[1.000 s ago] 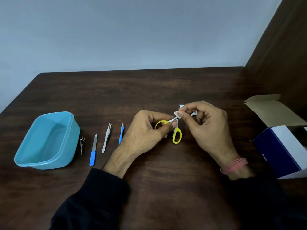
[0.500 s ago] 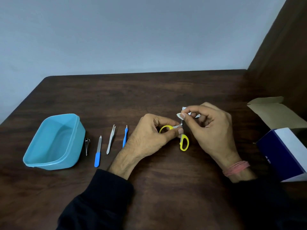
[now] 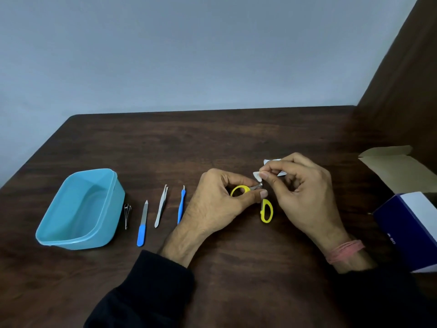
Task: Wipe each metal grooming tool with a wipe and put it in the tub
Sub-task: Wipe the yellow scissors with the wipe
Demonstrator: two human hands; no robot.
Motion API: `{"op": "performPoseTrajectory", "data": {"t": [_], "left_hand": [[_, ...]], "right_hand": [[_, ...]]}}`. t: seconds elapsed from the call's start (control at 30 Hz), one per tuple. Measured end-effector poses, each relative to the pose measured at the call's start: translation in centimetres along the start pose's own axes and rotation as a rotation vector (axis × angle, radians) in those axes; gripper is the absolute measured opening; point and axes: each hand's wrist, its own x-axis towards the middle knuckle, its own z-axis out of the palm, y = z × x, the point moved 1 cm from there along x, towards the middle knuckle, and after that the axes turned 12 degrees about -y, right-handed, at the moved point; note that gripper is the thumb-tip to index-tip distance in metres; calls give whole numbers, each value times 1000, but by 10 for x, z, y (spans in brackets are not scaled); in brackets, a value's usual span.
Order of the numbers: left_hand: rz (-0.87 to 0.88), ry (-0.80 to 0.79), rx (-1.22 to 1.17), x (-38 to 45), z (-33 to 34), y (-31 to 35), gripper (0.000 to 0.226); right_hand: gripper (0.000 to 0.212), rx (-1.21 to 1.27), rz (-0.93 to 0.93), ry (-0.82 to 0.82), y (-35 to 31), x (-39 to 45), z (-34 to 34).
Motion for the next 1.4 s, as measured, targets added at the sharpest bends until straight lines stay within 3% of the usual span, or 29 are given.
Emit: {"op": "performPoseTrajectory", "data": {"t": [0.2,0.37,0.57,0.97,1.4], "left_hand": [[4,-12,7,0,-1,0,10],[-7,-44,25,-1,-2,3,10],[8,-9,7,-1,-1,3,7],[10,-92,29,-3,-1,8,8],[11,-51,3,-2,-3,6,3]], "right_hand": [[13,5,-53,-64,0,-2,-1],[10,-49,-26,14,-2,0,-3],[16,-62,-77,-78,-4,-3,-1],[17,-53,-31,-74,-2,0,-5],[16,-19,-39,-93,-1,-5,-4]]}}
